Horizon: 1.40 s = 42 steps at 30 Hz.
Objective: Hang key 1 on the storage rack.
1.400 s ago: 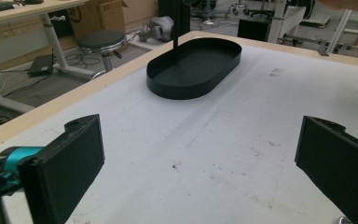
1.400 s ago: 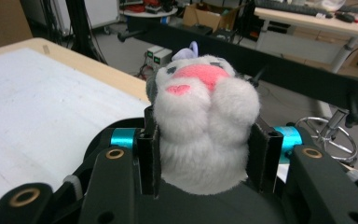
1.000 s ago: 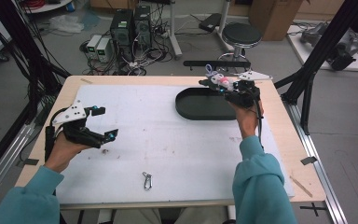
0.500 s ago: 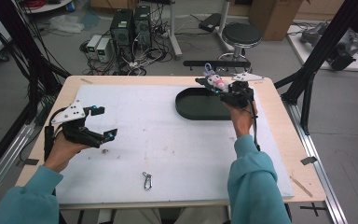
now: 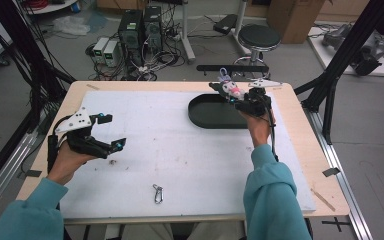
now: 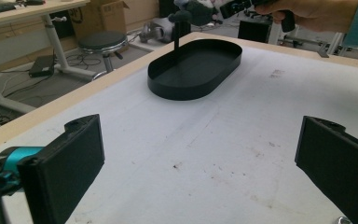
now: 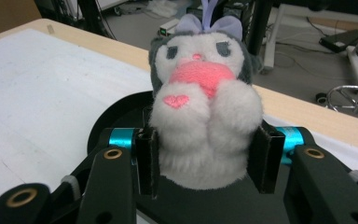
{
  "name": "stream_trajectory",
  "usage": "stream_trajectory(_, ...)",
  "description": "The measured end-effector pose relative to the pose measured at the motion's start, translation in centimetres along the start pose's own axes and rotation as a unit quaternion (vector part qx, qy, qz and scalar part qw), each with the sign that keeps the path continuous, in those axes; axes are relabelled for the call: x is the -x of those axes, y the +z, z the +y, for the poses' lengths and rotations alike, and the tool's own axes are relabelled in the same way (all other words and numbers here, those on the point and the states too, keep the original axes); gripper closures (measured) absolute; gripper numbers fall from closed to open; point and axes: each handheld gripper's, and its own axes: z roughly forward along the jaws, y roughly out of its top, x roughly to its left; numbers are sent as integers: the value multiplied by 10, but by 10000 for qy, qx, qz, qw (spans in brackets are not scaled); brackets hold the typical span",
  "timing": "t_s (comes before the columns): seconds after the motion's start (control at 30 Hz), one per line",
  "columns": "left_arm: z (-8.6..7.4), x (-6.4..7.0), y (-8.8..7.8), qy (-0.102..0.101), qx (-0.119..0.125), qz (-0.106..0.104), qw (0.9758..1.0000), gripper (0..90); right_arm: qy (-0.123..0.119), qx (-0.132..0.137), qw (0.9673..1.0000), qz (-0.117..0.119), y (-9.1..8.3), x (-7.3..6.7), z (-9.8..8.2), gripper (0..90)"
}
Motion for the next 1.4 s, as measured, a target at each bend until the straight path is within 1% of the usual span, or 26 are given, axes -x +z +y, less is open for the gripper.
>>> stream_trajectory(0.1, 0, 1, 1, -16, 13, -6, 10000, 17, 57, -51, 9999, 69, 1, 1, -1, 530)
stream_trajectory(0.2, 0, 0, 1, -11, 5, -2, 10000, 17, 45, -119, 9999, 45, 1, 0, -1, 515)
stream_trajectory(0.27, 0, 0, 1, -11, -1, -4, 10000, 17, 37, -140, 9999, 87, 2, 0, -1, 475)
stream_trajectory(0.3, 0, 0, 0, -7, -3, -10, 10000, 17, 43, -165, 9998, 83, 2, 0, -1, 405)
stream_trajectory(0.33, 0, 1, 0, -15, 1, -5, 10000, 17, 4, -216, 9998, 34, 2, 0, -2, 306)
stream_trajectory(0.4, 0, 1, 0, 2, 7, -10, 10000, 17, -130, -366, 9991, -194, 4, -3, -2, 128)
stream_trajectory(0.43, 0, 1, 0, -2, 17, -16, 10000, 17, -128, -375, 9987, -309, 4, -5, -2, 81)
stream_trajectory(0.47, 0, 2, 1, -5, 19, -18, 10000, 17, -71, -363, 9989, -291, 3, -6, -2, 35)
stream_trajectory(0.5, 0, 2, 1, 2, 15, -20, 10000, 17, -46, -274, 9994, -216, 2, -5, -1, 7)
stream_trajectory(0.53, 0, 2, 1, 3, 18, -25, 10000, 17, 32, -178, 9998, -115, 0, -5, -1, 7)
stream_trajectory(0.57, 0, 2, 1, 1, 17, -24, 10000, 17, 54, -99, 9999, -38, -2, -5, 0, 6)
stream_trajectory(0.63, 1, 2, 1, -19, 49, -8, 10000, 17, 40, -52, 10000, 15, -5, -7, 2, 7)
stream_trajectory(0.7, 1, 2, 0, -13, 73, -6, 10000, 17, 35, -23, 9999, 134, -10, -7, 2, 7)
stream_trajectory(0.73, 1, 2, 0, 5, 64, 24, 10000, 17, 79, -8, 9998, 163, -13, -8, 2, 7)
stream_trajectory(0.83, 1, 3, 0, 26, 48, 49, 10000, 17, 85, 172, 9995, 266, -26, -11, 1, 7)
stream_trajectory(0.87, 2, 4, -1, 14, 52, 58, 10000, 17, 55, 240, 9992, 329, -32, -12, 0, 7)
stream_trajectory(0.9, 2, 5, -1, 0, 68, 73, 10000, 17, 62, 306, 9987, 398, -38, -14, -2, 7)
stream_trajectory(1.0, 3, 7, -2, -35, 160, 88, 9998, 17, 6, 479, 9977, 479, -53, -20, -7, 7)
stream_trajectory(1.07, 4, 9, -4, -12, 200, 100, 9997, 17, -64, 555, 9969, 555, -63, -23, -11, 7)
stream_trajectory(1.1, 3, 9, -5, -23, 230, 110, 9997, 17, -48, 627, 9963, 594, -68, -25, -12, 7)
stream_trajectory(1.13, 3, 10, -5, -60, 263, 111, 9996, 17, -5, 719, 9952, 662, -73, -27, -14, 7)
stream_trajectory(1.2, 1, 12, -6, -2, 266, 113, 9996, 17, -12, 920, 9928, 773, -82, -30, -19, 7)
stream_trajectory(1.23, 1, 13, -7, -21, 283, 119, 9995, 17, -2, 949, 9921, 825, -84, -32, -21, 7)
stream_trajectory(1.33, -1, 15, -8, -12, 341, 110, 9994, 17, -111, 1113, 9898, 884, -91, -37, -28, 7)
stream_trajectory(1.4, -3, 16, -9, -16, 367, 125, 9992, 17, -204, 1161, 9888, 912, -94, -40, -33, 6)
